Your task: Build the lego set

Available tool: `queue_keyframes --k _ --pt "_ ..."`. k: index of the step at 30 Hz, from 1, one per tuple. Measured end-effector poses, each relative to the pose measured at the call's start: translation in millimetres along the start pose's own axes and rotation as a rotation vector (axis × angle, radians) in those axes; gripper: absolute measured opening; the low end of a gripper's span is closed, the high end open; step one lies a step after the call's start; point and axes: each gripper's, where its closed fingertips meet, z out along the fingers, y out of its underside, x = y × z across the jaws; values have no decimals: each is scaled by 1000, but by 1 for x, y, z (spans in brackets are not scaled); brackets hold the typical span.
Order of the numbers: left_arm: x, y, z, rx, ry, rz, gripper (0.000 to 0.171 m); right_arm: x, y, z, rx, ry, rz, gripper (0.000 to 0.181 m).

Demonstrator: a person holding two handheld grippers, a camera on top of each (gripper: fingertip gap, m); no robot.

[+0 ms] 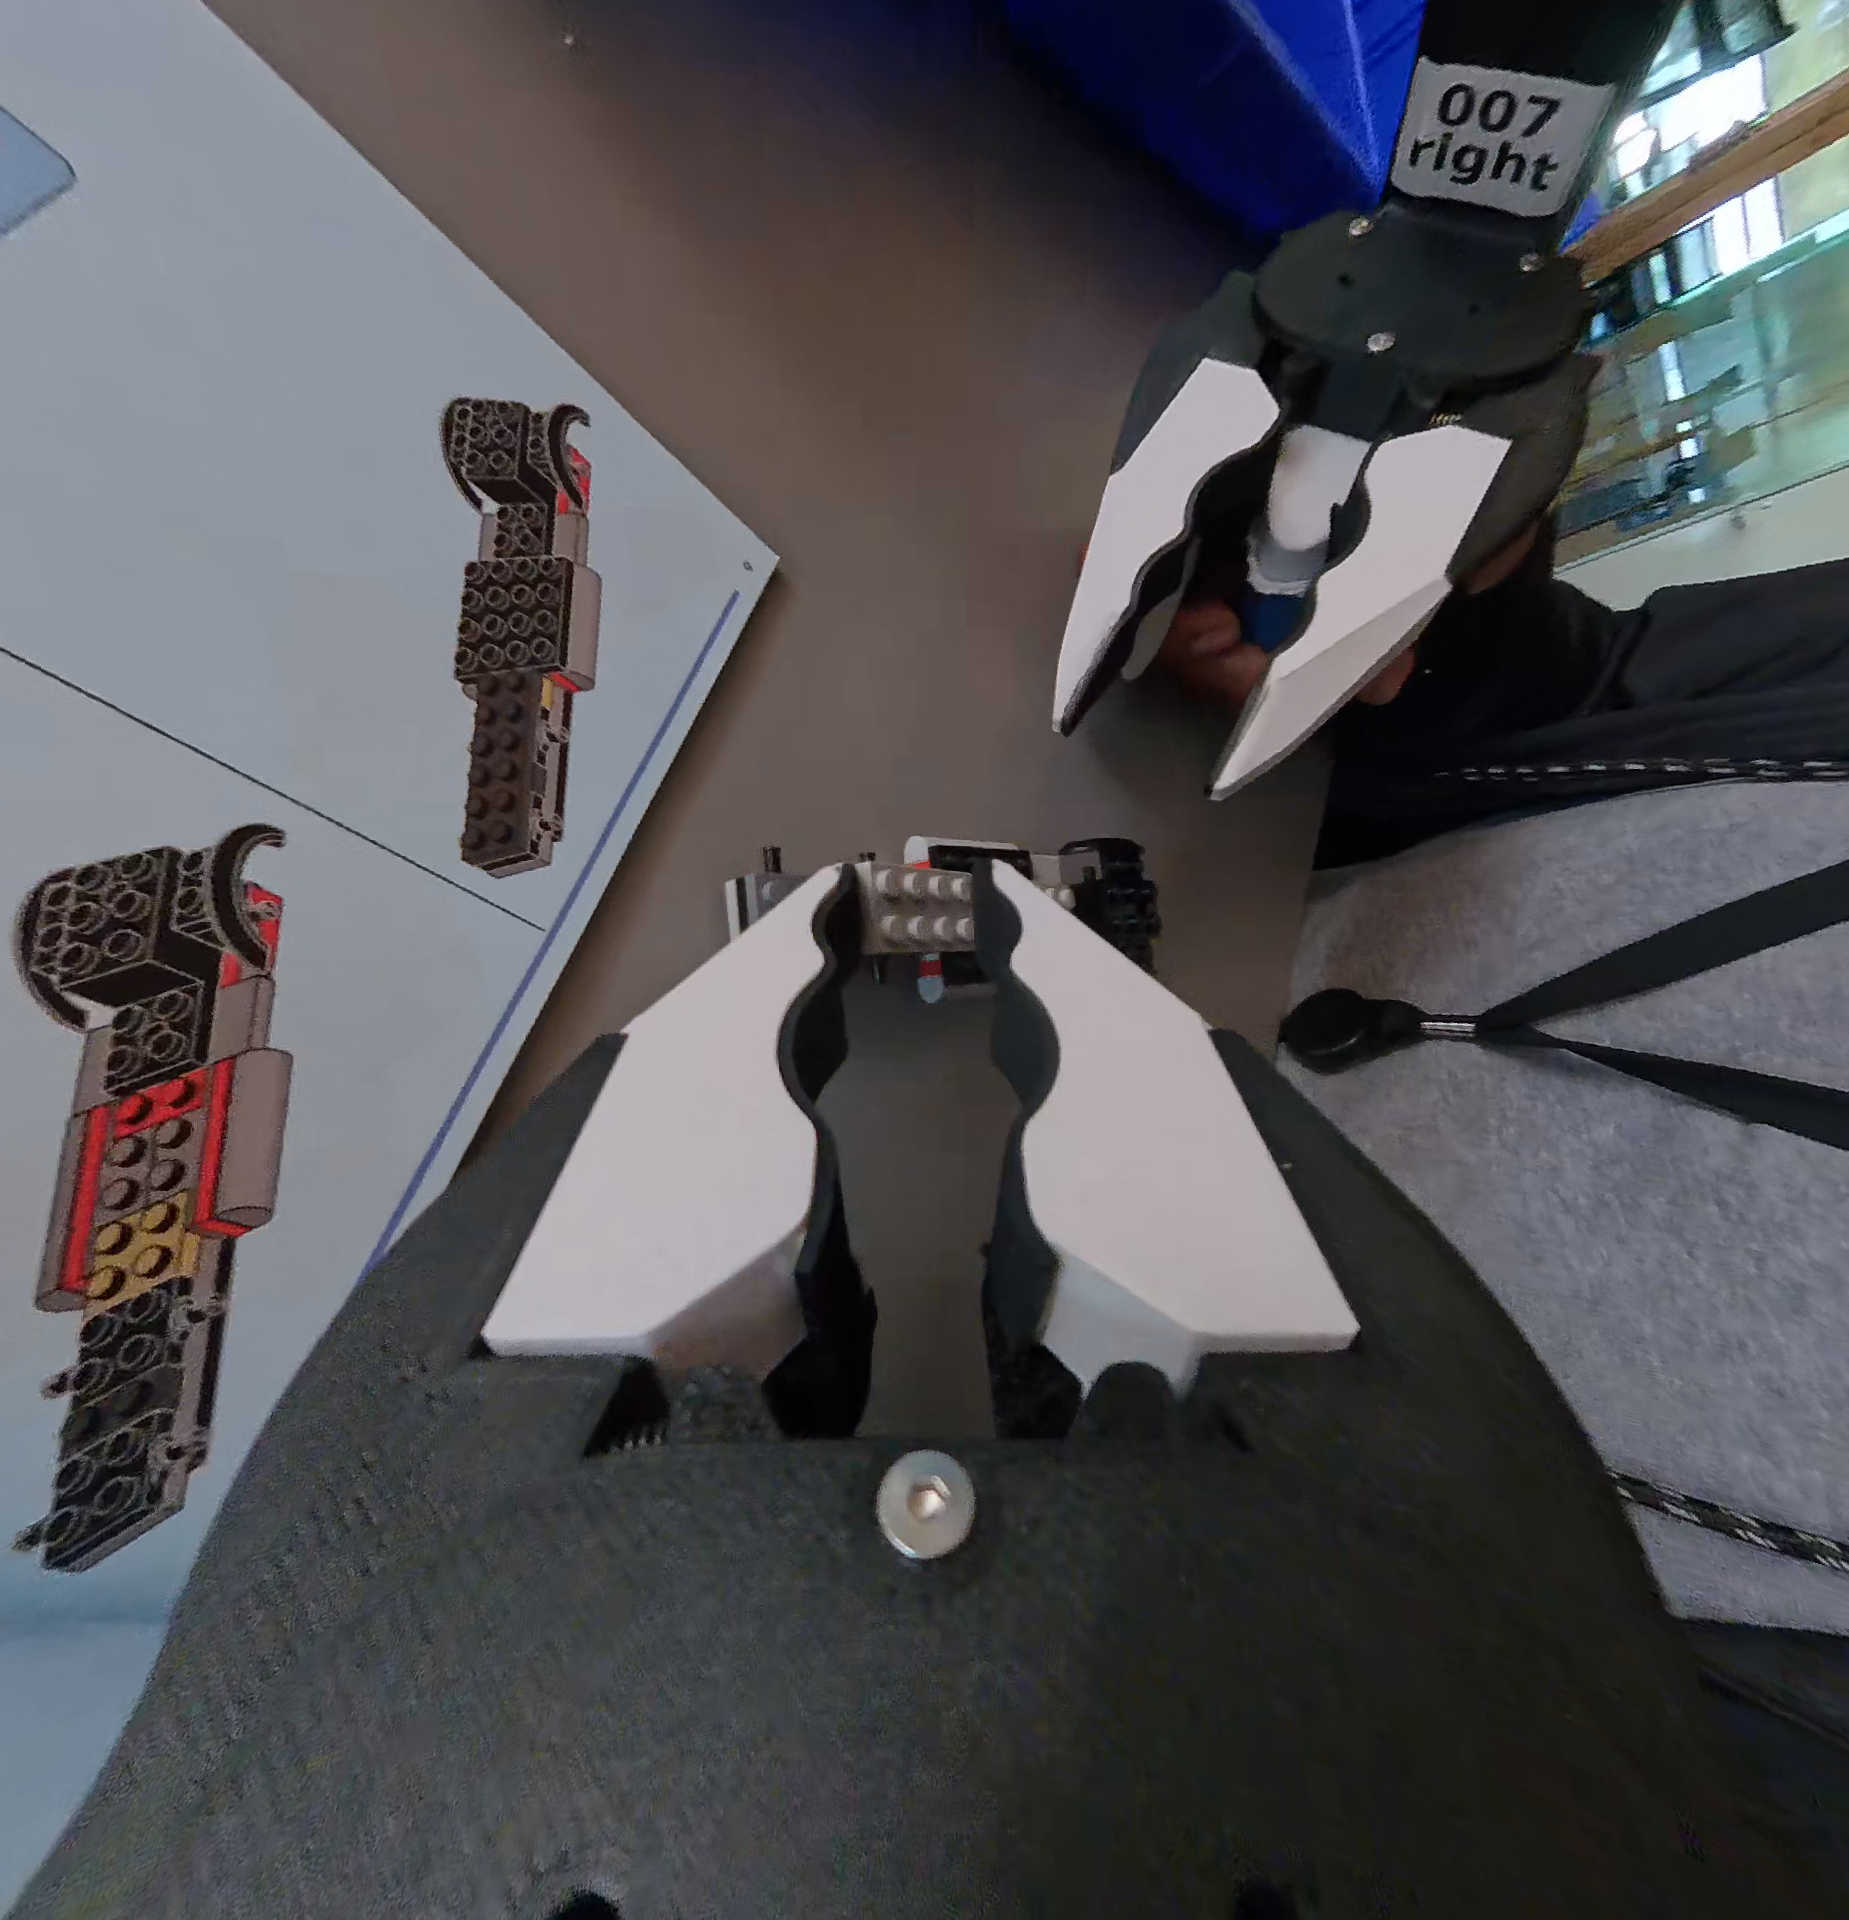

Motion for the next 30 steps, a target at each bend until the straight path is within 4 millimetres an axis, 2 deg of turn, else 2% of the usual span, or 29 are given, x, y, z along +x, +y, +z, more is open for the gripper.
queue_keyframes --k 8,12,15,20,30 --pt "-13 -5 -8 34 -137 68 24 0 0 1 -4 6 -8 35" --pt "-6 -8 -14 88 -159 143 28 0 1 0 -1 8 -13 35" --pt "-3 -7 -11 108 -214 229 33 0 0 1 -1 8 -11 35" --pt "-12 -8 -11 100 -361 360 42 0 0 1 -2 9 -14 35" --pt "-24 2 -5 28 -425 409 45 0 0 -1 8 11 -18 35"
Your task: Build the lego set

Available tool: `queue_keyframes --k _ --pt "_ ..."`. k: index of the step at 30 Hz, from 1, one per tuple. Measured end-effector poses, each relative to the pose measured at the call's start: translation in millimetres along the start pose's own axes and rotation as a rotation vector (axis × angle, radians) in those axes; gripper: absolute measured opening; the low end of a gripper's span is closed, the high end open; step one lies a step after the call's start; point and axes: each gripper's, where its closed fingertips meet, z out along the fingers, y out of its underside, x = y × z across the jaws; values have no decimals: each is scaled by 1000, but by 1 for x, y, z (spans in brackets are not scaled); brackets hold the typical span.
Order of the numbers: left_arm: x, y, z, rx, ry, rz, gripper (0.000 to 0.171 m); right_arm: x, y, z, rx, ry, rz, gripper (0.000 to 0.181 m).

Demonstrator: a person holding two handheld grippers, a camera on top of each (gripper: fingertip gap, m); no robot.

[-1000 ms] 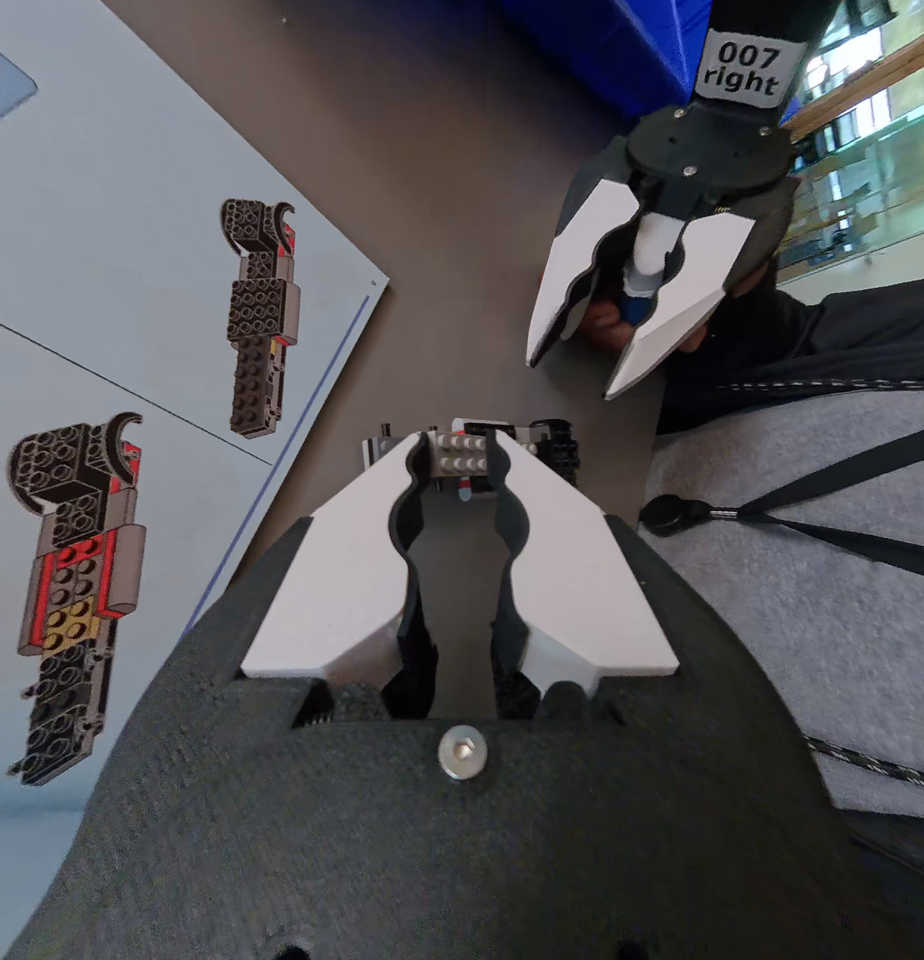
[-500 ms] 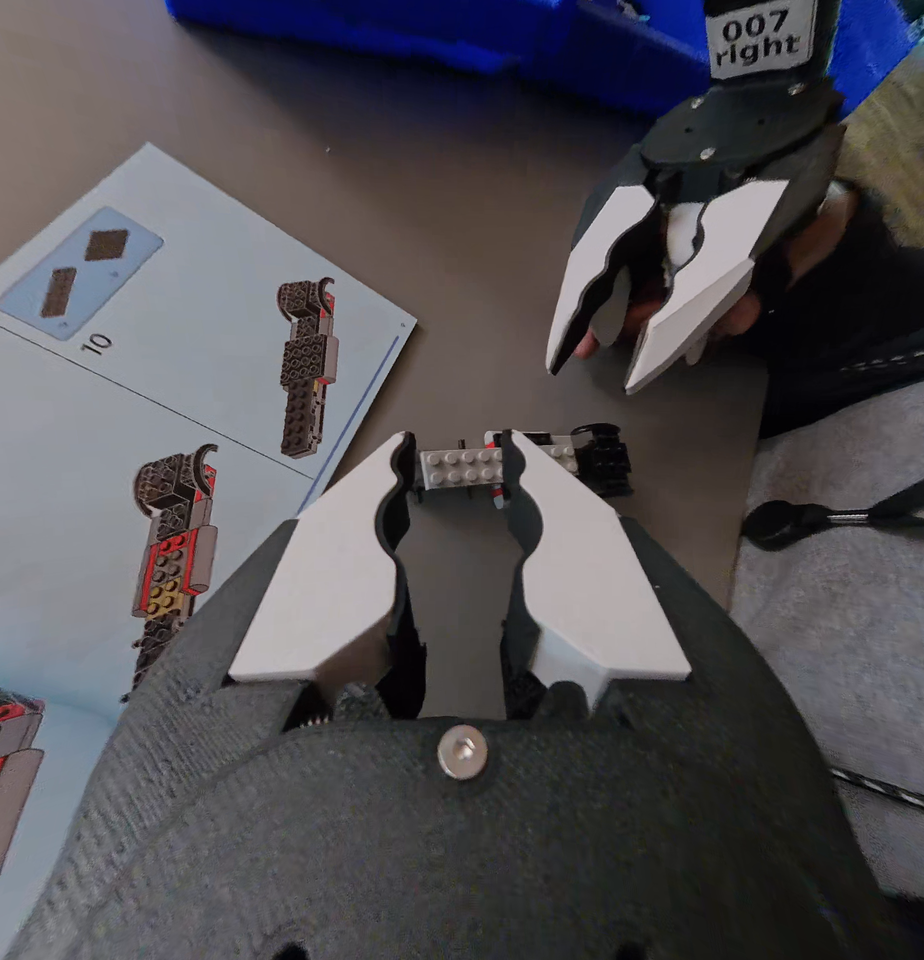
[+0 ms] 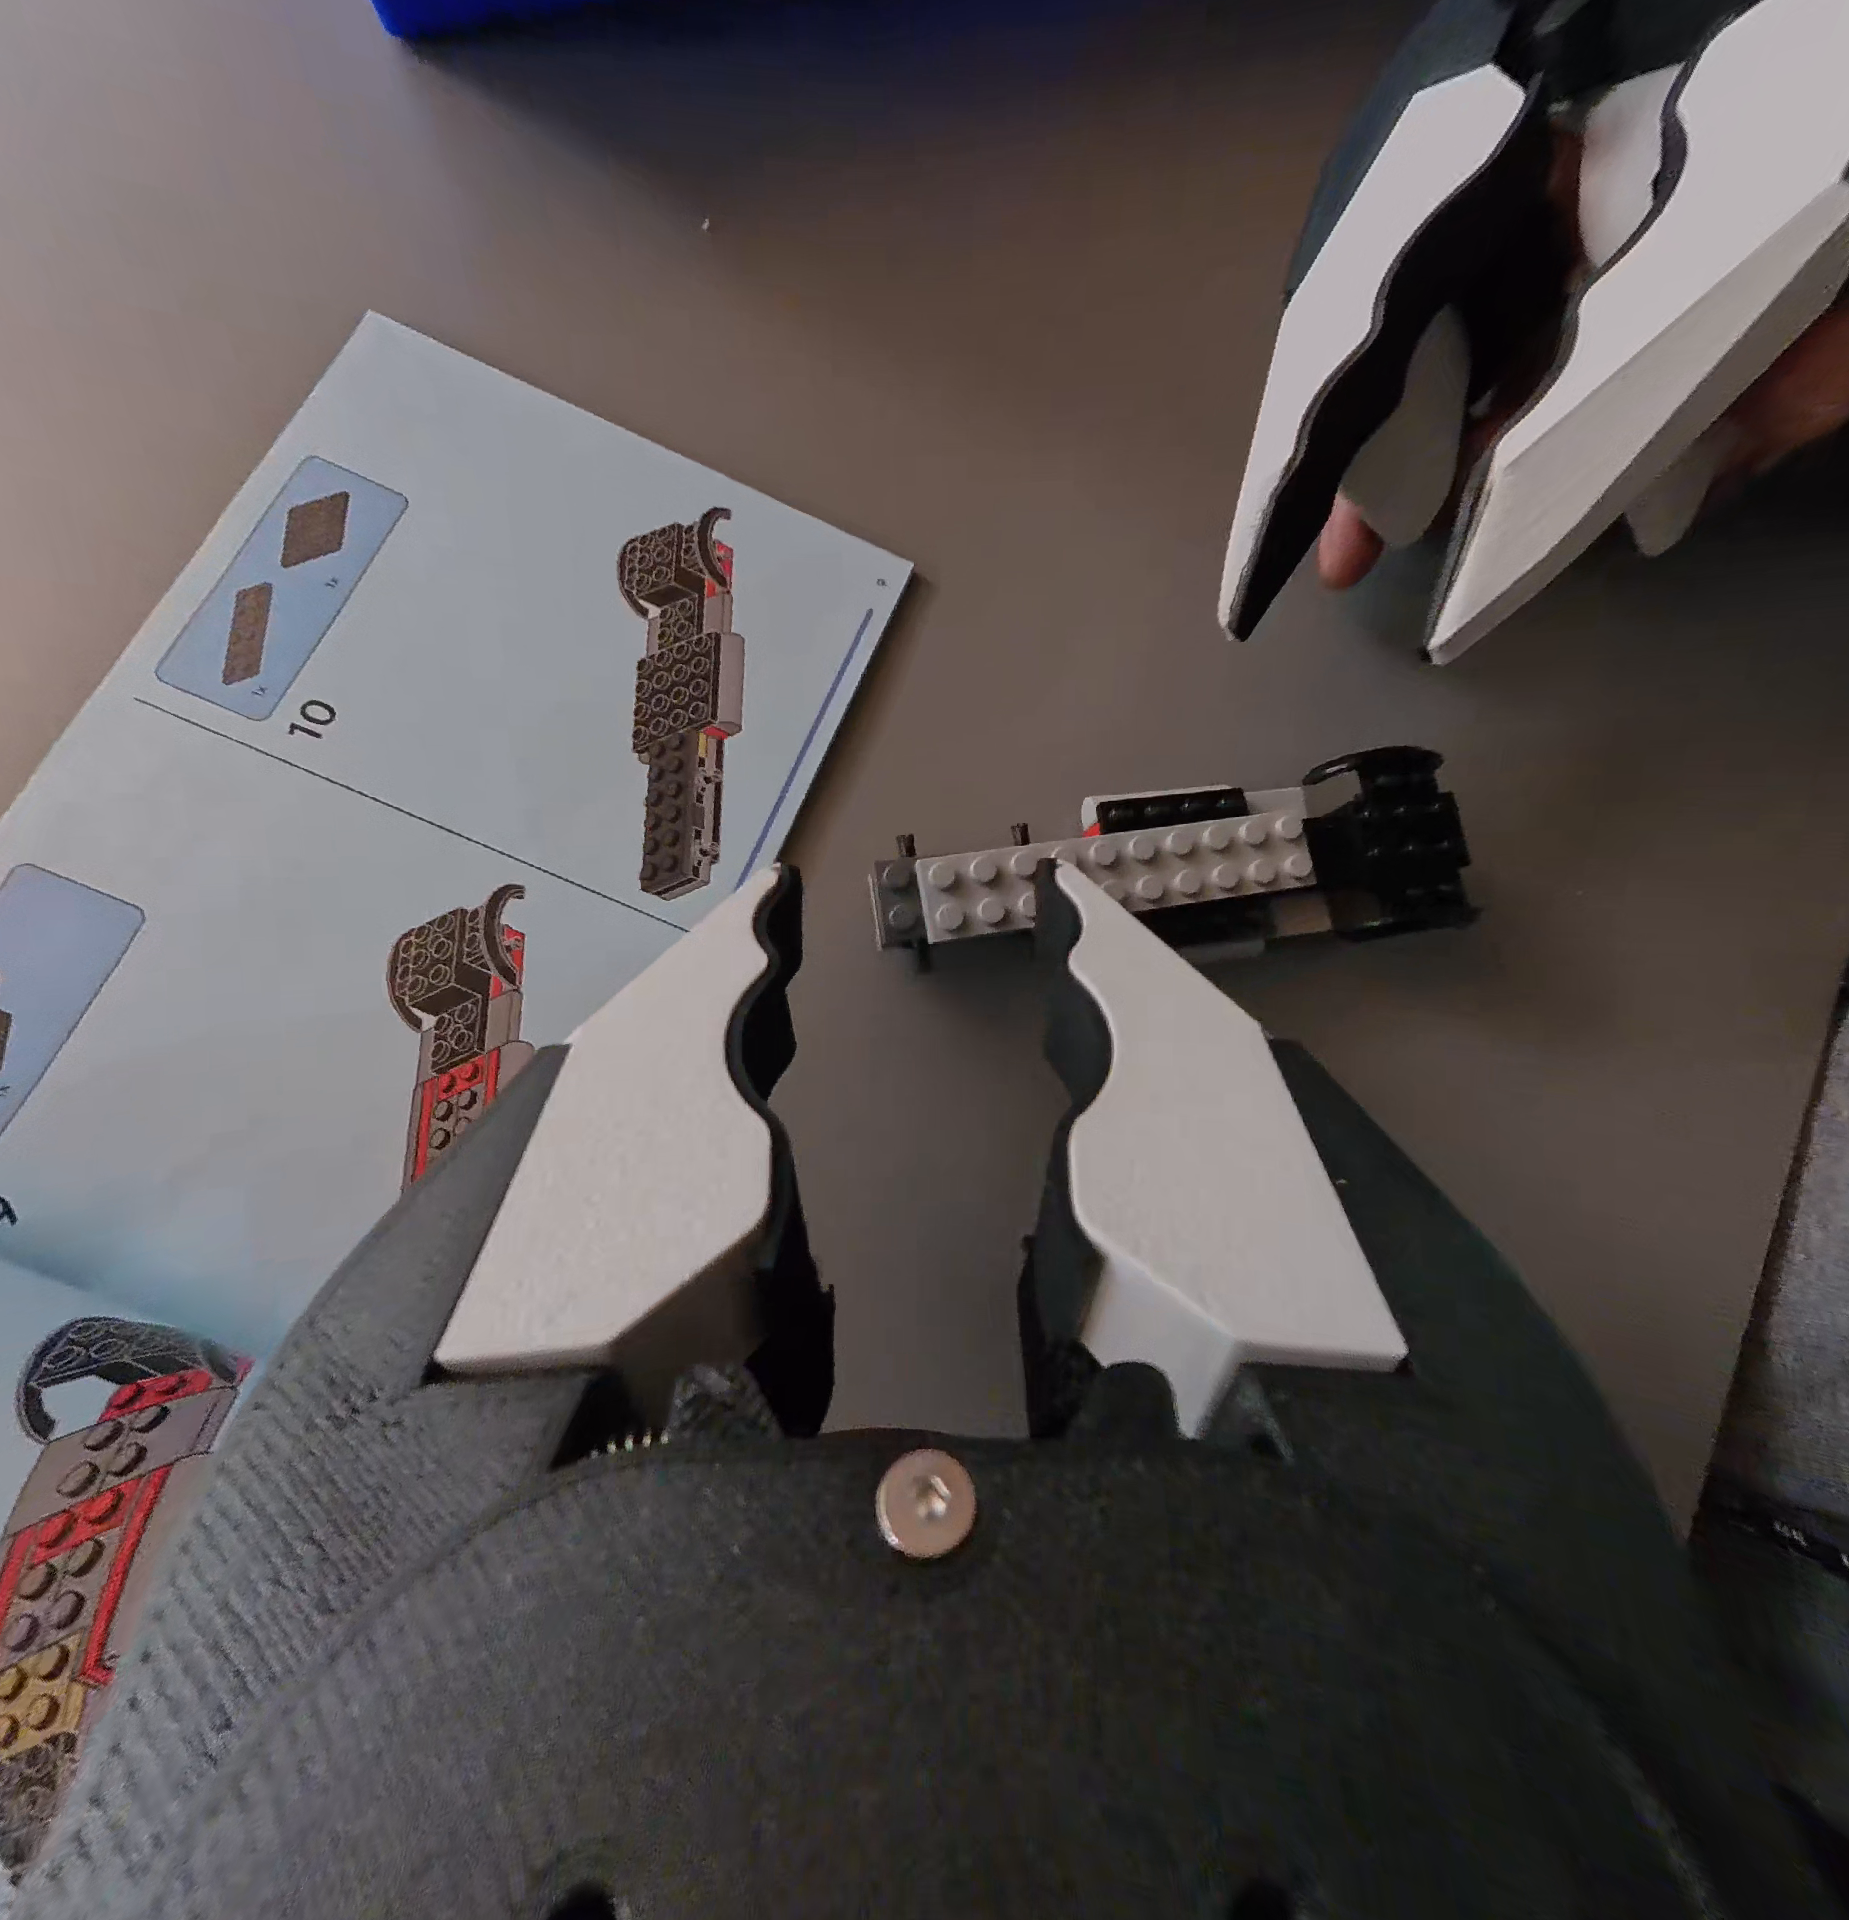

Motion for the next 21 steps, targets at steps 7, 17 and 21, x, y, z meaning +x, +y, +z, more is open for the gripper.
queue_keyframes --k 7,17,21 --pt "-6 0 -2 -4 -13 6 45 0 0 0 1 -3 1 35" --pt "-6 1 -2 -1 10 -13 44 -1 0 0 -1 -9 -2 35" --pt "-2 2 -1 4 52 -48 37 -2 1 0 -2 -12 -3 35"
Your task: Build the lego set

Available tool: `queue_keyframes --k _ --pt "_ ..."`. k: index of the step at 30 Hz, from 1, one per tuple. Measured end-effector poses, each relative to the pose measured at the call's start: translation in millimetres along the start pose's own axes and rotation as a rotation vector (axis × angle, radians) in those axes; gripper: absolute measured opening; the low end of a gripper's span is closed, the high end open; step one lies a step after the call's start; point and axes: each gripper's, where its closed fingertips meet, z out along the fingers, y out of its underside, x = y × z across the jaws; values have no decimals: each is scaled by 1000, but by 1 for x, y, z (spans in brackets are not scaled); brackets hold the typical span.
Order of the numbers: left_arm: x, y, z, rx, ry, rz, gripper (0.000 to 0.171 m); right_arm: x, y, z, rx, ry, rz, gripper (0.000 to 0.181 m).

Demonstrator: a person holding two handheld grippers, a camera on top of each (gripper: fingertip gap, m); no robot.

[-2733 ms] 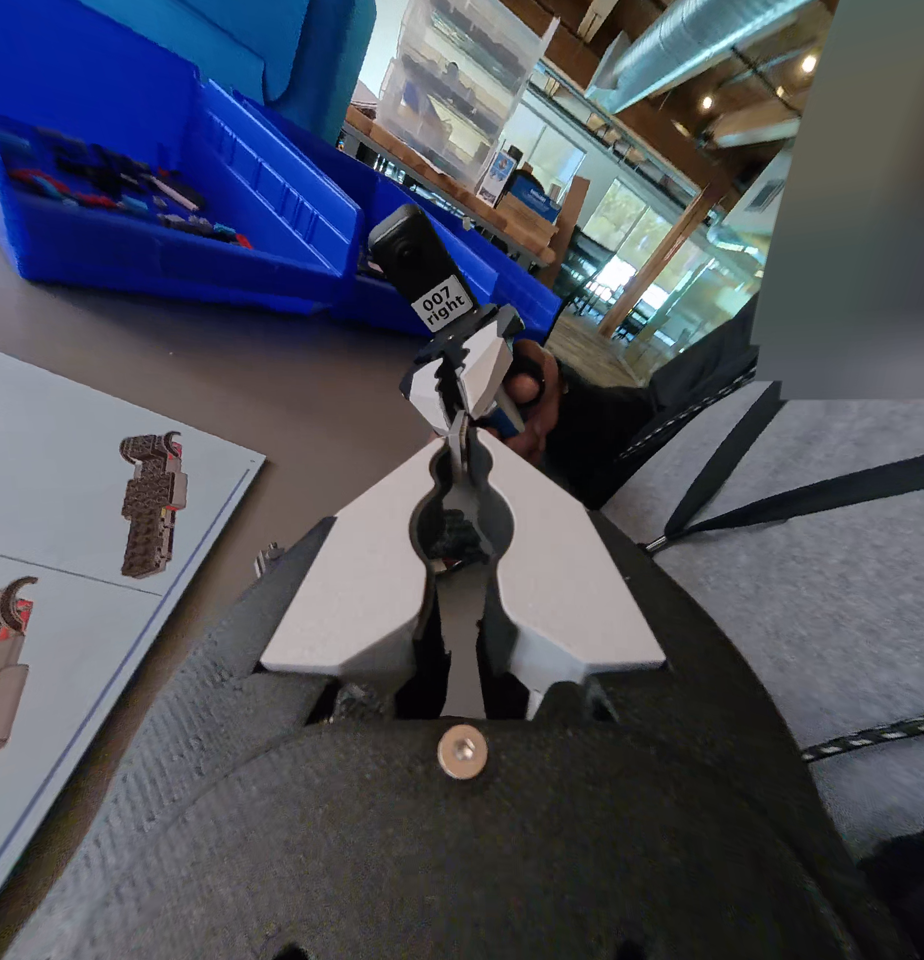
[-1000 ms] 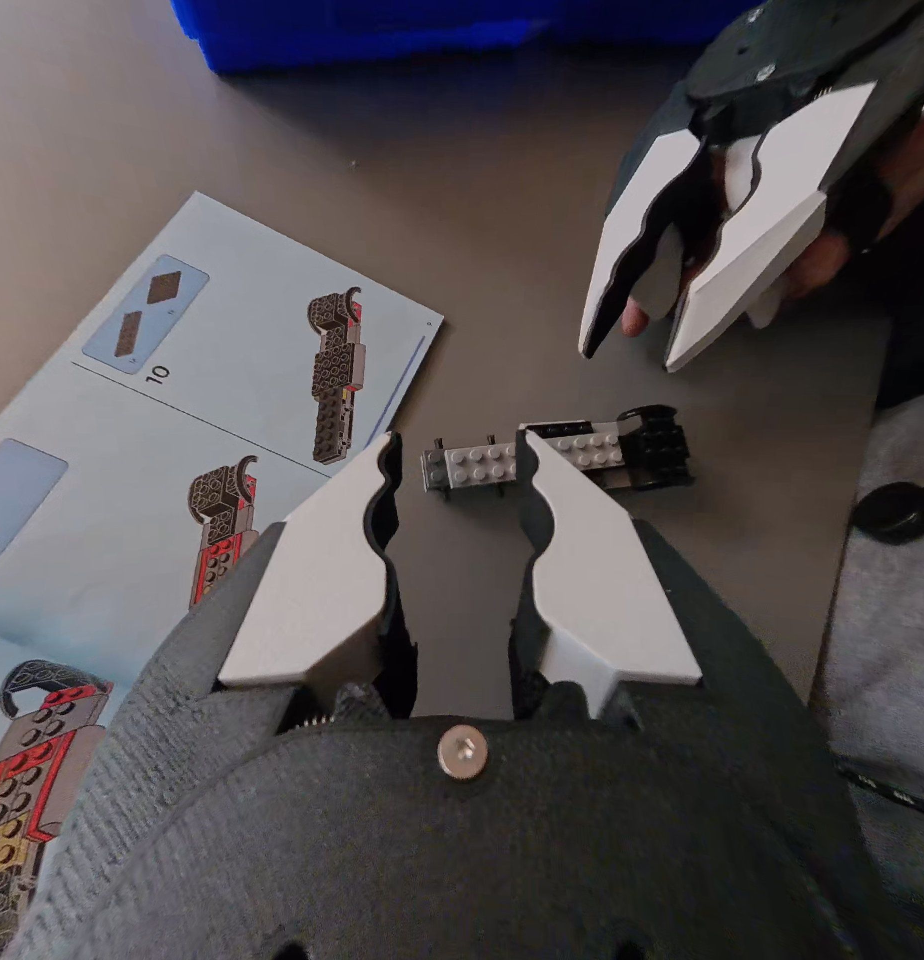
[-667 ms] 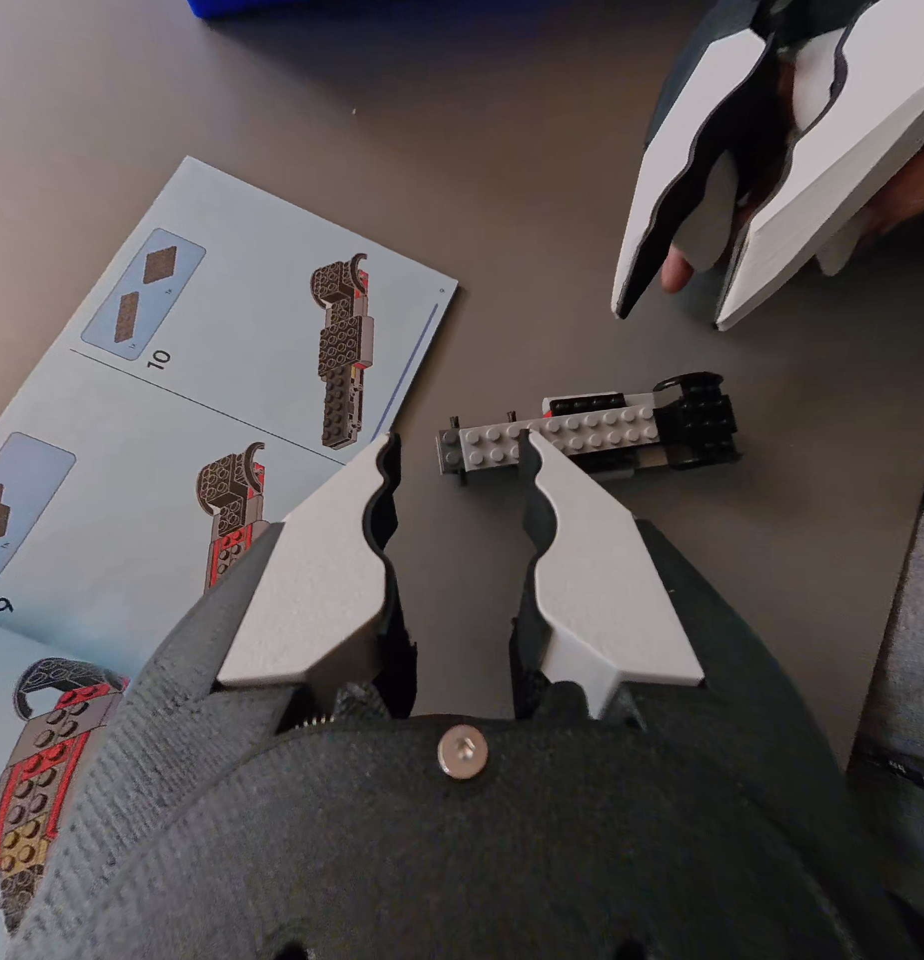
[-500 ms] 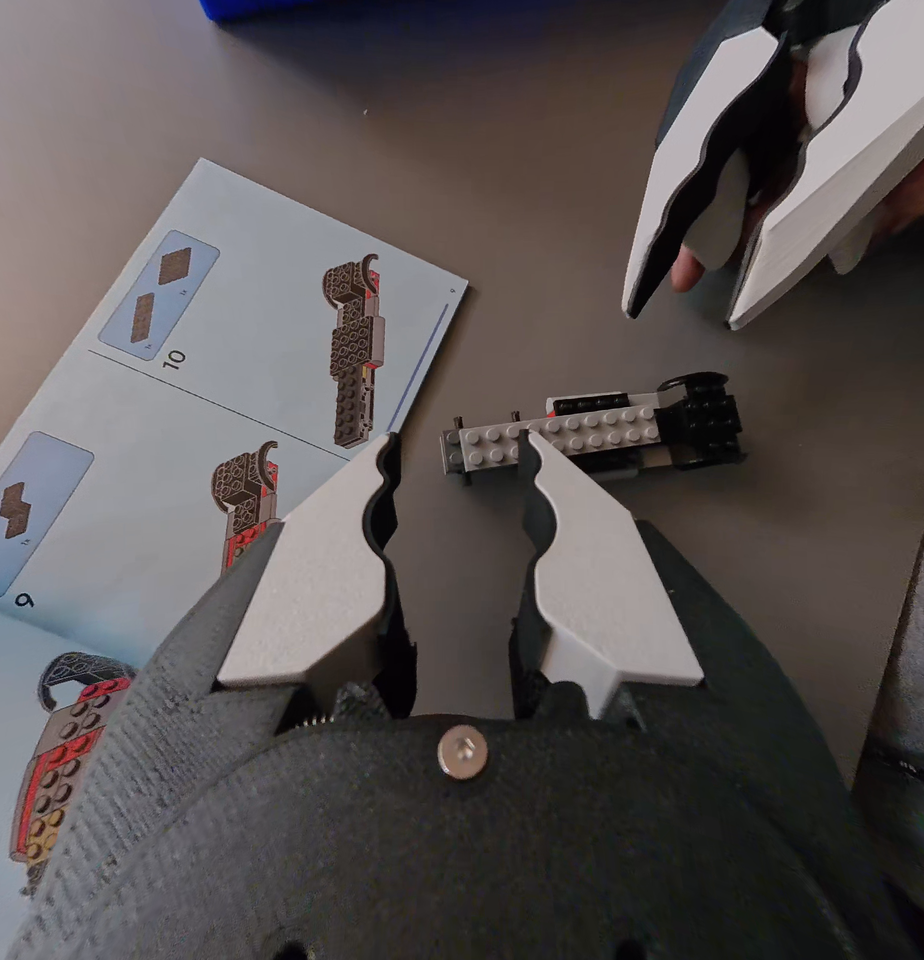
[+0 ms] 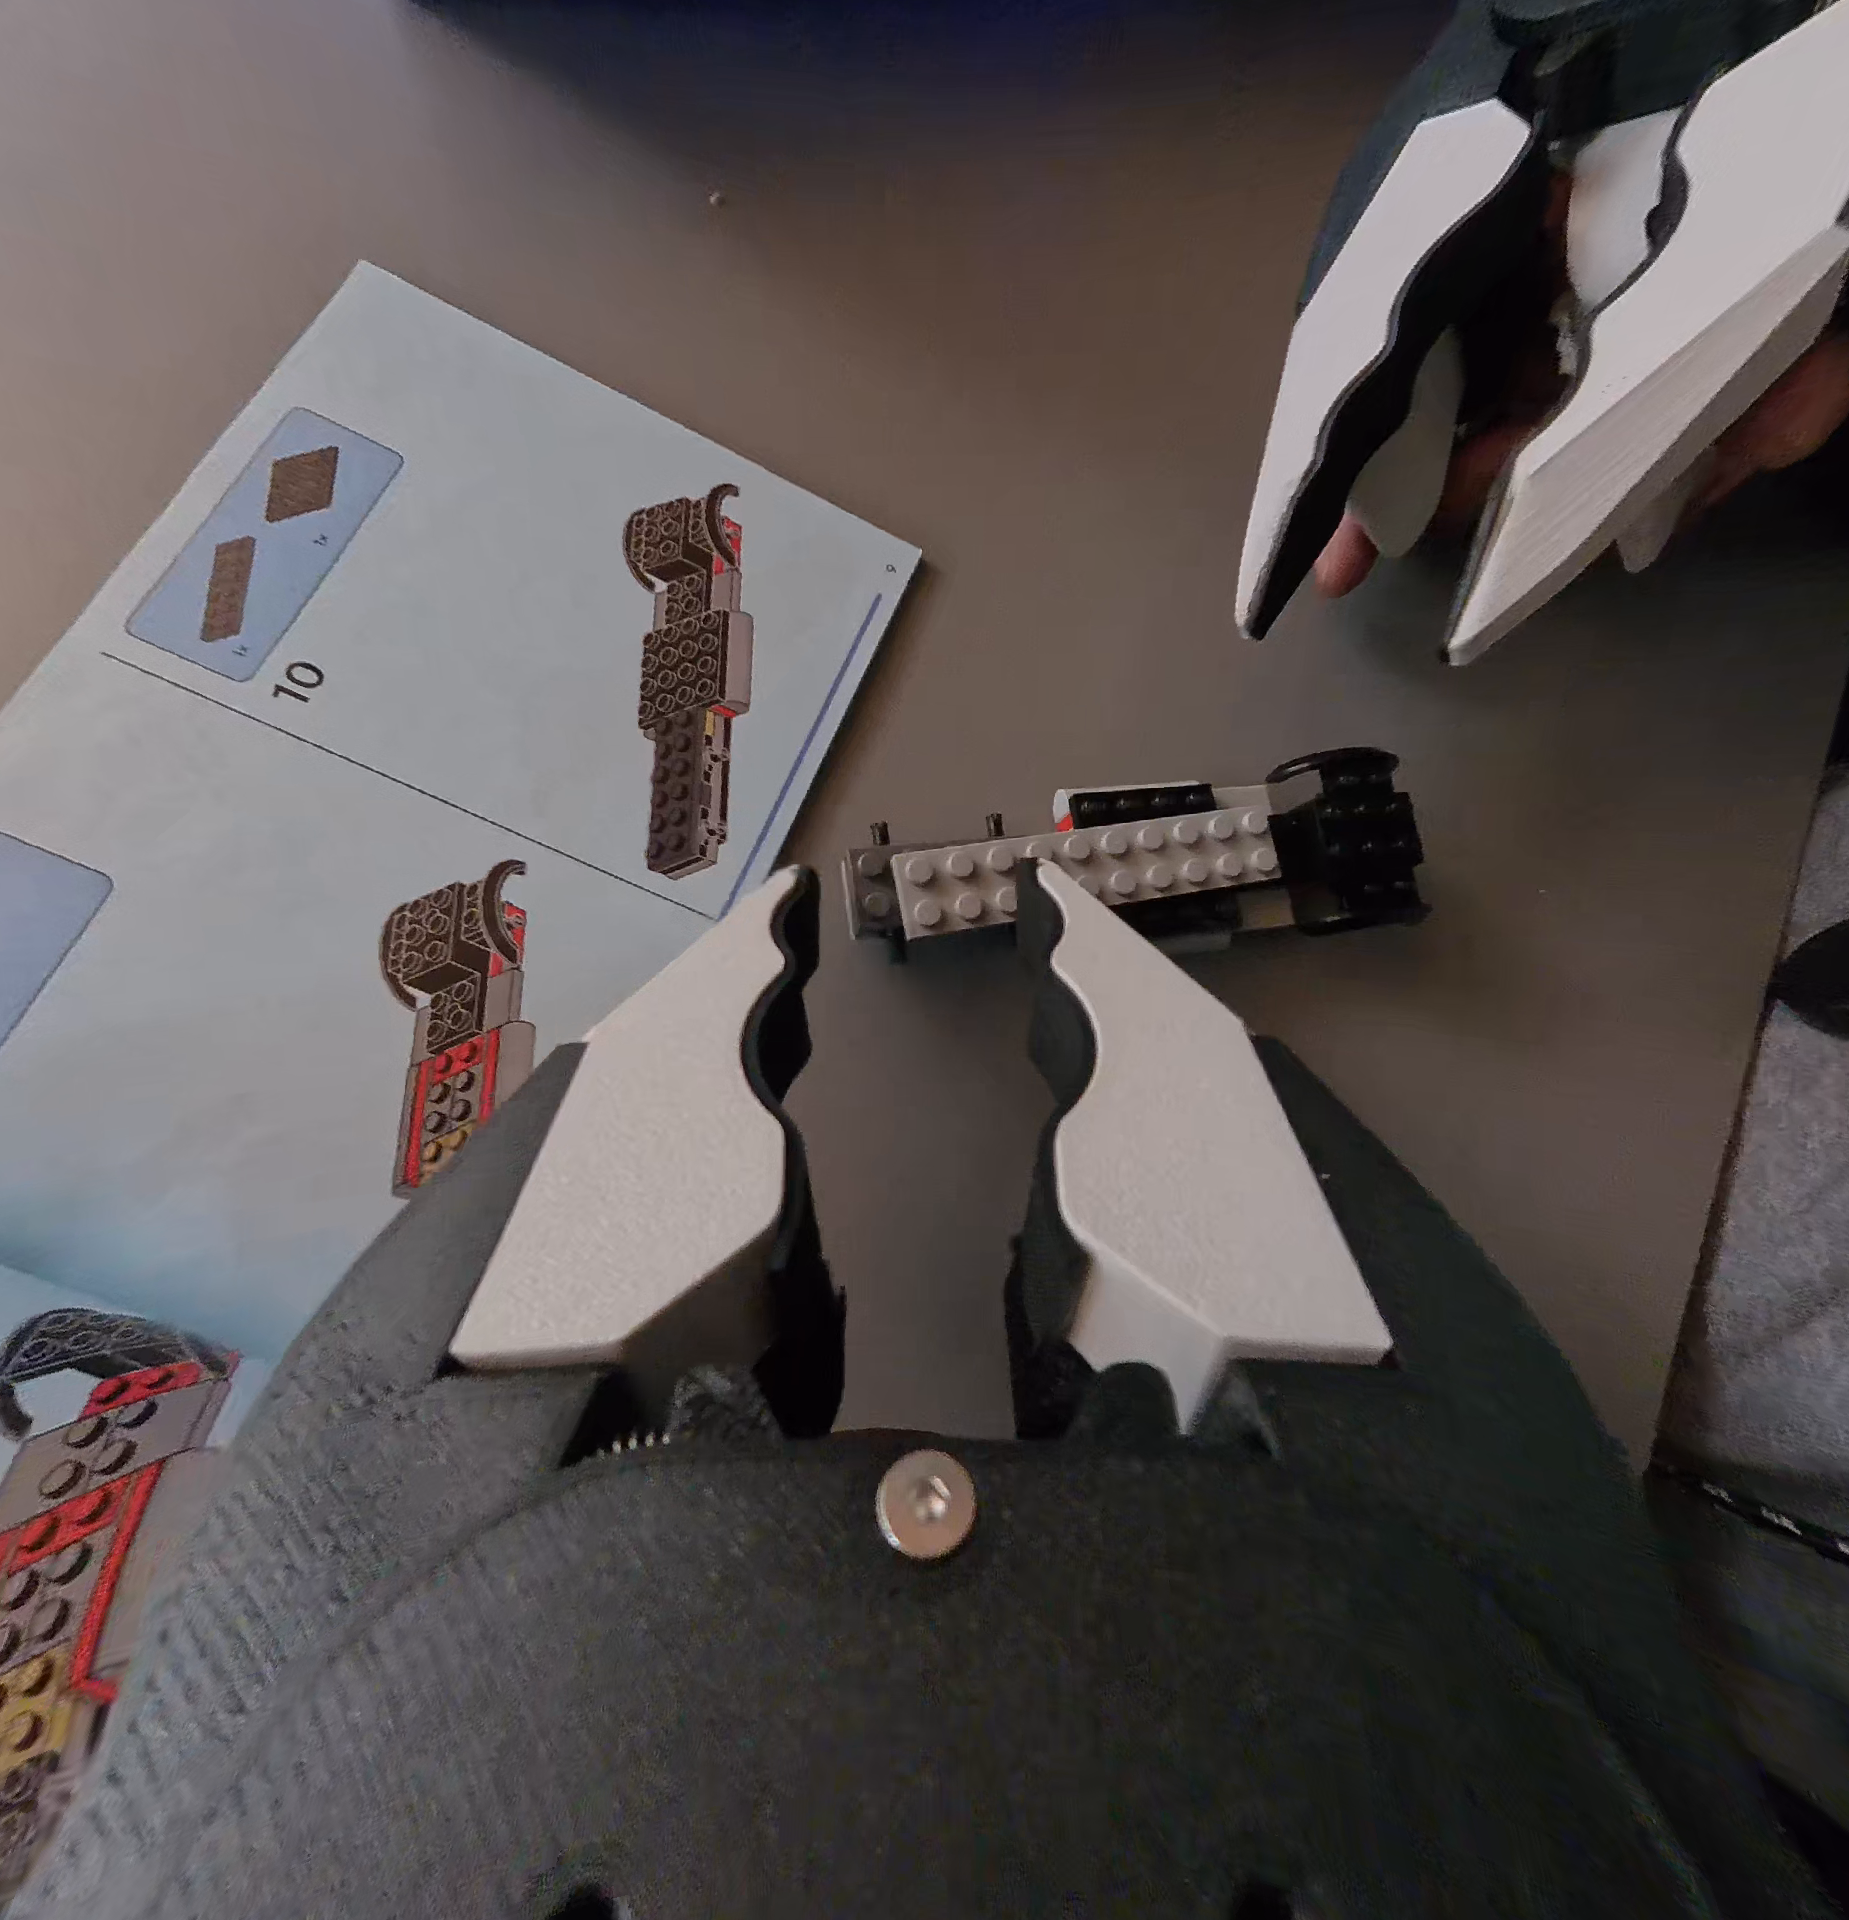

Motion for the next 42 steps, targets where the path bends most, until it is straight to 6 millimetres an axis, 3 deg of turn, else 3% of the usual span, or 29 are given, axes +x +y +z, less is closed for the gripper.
queue_keyframes --k 11,27,34,42 --pt "0 0 1 19 72 -60 25 0 1 0 -4 -2 0 35" --pt "-1 -2 -3 38 74 -87 29 0 1 1 -6 3 -3 35" --pt "-3 -9 -20 131 31 -121 30 1 0 0 2 8 -4 35" --pt "-18 -29 -72 475 -95 -185 44 8 -25 -24 108 81 -150 41"
